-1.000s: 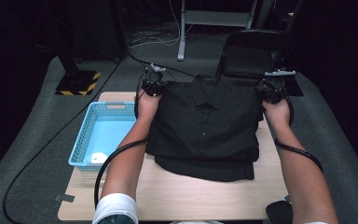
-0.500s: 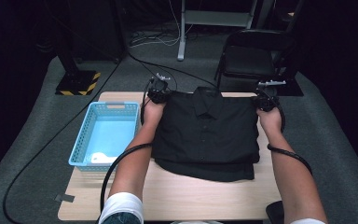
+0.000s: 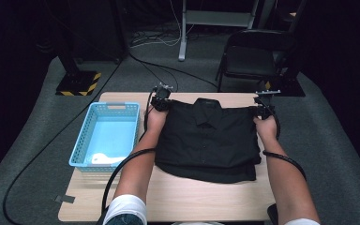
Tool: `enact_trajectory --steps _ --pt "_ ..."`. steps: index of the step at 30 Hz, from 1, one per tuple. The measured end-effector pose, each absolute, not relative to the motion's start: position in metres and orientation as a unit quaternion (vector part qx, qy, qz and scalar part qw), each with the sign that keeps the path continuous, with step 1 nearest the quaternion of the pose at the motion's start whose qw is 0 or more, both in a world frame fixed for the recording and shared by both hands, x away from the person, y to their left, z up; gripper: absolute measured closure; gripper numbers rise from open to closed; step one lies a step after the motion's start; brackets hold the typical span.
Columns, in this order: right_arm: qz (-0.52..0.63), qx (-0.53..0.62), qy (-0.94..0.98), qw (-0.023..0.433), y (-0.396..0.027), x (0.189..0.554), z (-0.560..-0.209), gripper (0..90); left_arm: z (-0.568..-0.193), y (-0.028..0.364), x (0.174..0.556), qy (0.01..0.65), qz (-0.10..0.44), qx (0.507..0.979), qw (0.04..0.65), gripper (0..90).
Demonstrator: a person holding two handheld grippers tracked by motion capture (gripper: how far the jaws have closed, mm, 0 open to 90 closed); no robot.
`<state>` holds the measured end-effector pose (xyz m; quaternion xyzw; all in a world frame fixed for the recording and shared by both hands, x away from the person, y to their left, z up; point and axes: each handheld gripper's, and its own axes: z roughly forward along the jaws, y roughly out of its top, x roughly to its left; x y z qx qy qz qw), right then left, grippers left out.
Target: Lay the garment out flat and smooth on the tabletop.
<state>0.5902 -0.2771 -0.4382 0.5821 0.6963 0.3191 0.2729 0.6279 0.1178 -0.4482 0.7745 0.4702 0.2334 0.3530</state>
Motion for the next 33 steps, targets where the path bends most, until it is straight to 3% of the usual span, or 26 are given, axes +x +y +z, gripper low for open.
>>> enact_trajectory --steps 8,15,20,25,33 --pt "0.32 0.583 0.698 0.266 -0.278 0.59 -0.441 85.1 -0.454 0.122 0.626 0.481 0.228 0.769 0.355 76.3" --pt "0.322 0.58 0.696 0.274 -0.28 0.588 -0.439 73.5 -0.452 0.128 0.623 0.488 0.227 0.757 0.37 55.7" --pt "0.331 0.566 0.701 0.28 -0.279 0.582 -0.434 68.0 -0.445 0.133 0.613 0.482 0.223 0.755 0.384 48.8" --pt "0.355 0.53 0.72 0.274 -0.274 0.558 -0.423 60.8 -0.437 0.136 0.59 0.463 0.204 0.762 0.403 43.2" --pt "0.379 0.481 0.753 0.243 -0.278 0.49 -0.427 54.8 -0.423 0.136 0.526 0.399 0.2 0.796 0.409 40.5"
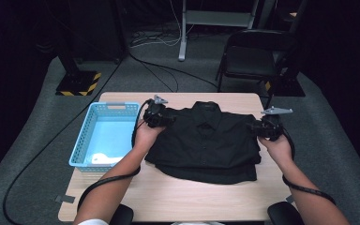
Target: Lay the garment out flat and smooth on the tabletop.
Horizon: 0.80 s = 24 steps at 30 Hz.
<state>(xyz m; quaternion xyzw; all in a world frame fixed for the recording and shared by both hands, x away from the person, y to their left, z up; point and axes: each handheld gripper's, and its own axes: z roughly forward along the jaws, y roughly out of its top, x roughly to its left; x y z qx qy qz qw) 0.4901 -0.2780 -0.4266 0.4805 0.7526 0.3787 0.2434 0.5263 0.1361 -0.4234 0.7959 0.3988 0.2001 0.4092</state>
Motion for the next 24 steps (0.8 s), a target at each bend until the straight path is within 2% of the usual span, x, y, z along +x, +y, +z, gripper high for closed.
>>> enact_trajectory --steps 6,12,15,18,21,24 --pt "0.381 0.472 0.764 0.219 -0.281 0.444 -0.446 47.5 -0.439 0.137 0.488 0.385 0.184 0.81 0.403 38.8" --pt "0.374 0.484 0.765 0.202 -0.288 0.423 -0.468 38.5 -0.468 0.14 0.474 0.391 0.168 0.824 0.374 36.6" --pt "0.376 0.49 0.762 0.193 -0.29 0.421 -0.473 37.9 -0.477 0.144 0.474 0.401 0.165 0.823 0.368 35.9" --pt "0.373 0.485 0.769 0.186 -0.29 0.423 -0.476 52.8 -0.479 0.148 0.473 0.406 0.169 0.818 0.37 35.8" --pt "0.371 0.476 0.774 0.192 -0.289 0.423 -0.476 72.9 -0.479 0.151 0.473 0.412 0.177 0.81 0.377 35.8" --pt "0.371 0.478 0.772 0.197 -0.293 0.424 -0.475 78.0 -0.479 0.154 0.474 0.421 0.181 0.805 0.375 35.4"
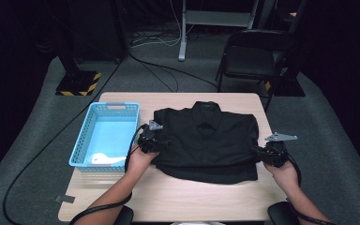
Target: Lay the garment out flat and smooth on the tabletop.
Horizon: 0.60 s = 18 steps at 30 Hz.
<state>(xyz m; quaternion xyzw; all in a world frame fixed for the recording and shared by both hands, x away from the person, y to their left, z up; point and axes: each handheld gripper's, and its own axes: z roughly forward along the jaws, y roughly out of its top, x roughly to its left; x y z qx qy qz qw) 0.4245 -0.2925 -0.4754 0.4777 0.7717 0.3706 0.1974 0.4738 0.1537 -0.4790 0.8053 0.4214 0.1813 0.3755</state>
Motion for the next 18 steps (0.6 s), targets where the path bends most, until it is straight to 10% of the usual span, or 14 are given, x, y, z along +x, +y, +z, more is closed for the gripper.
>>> enact_trajectory --steps 18 --pt "0.369 0.5 0.754 0.212 -0.323 0.403 -0.478 80.1 -0.505 0.14 0.476 0.419 0.165 0.831 0.326 41.1"
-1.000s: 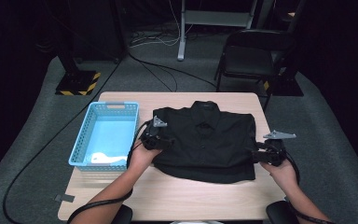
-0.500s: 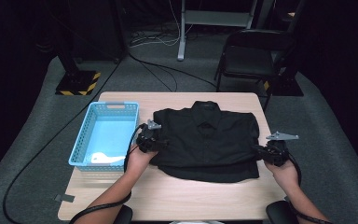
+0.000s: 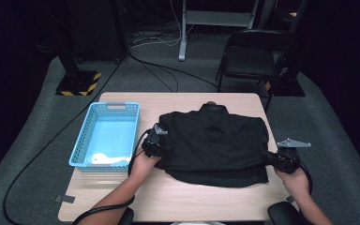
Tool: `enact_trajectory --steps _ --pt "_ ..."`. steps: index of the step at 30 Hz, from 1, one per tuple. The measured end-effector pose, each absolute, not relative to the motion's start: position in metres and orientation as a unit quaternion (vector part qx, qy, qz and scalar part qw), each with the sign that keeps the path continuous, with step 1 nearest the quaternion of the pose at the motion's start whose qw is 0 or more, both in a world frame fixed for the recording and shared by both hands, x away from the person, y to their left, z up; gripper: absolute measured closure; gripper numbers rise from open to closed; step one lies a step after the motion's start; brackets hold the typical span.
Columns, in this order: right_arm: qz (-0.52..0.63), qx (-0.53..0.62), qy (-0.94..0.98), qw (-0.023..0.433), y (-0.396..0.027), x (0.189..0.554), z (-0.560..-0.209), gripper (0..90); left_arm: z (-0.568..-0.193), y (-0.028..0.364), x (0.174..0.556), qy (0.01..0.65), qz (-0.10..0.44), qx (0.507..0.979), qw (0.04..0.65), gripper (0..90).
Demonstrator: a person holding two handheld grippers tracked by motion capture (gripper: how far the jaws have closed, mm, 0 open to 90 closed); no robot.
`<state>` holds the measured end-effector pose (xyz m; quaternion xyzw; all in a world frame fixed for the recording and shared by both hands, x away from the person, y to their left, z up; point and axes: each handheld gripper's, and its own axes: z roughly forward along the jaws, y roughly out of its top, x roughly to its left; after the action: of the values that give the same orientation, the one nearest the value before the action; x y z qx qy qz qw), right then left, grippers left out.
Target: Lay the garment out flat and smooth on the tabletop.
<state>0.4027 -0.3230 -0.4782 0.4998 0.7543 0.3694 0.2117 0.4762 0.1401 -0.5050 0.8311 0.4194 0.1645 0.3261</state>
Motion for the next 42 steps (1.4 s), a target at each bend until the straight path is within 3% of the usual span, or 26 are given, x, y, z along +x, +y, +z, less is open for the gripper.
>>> enact_trajectory --steps 5,12,27,42 --pt "0.371 0.503 0.753 0.207 -0.326 0.402 -0.48 80.0 -0.51 0.136 0.476 0.399 0.162 0.847 0.311 65.2" --pt "0.375 0.502 0.751 0.209 -0.326 0.403 -0.478 79.4 -0.496 0.138 0.472 0.383 0.177 0.847 0.324 75.8" --pt "0.379 0.5 0.74 0.242 -0.324 0.434 -0.442 80.7 -0.438 0.144 0.499 0.389 0.208 0.812 0.382 78.6" --pt "0.349 0.534 0.732 0.238 -0.322 0.49 -0.455 80.9 -0.453 0.138 0.549 0.428 0.21 0.803 0.358 78.5"
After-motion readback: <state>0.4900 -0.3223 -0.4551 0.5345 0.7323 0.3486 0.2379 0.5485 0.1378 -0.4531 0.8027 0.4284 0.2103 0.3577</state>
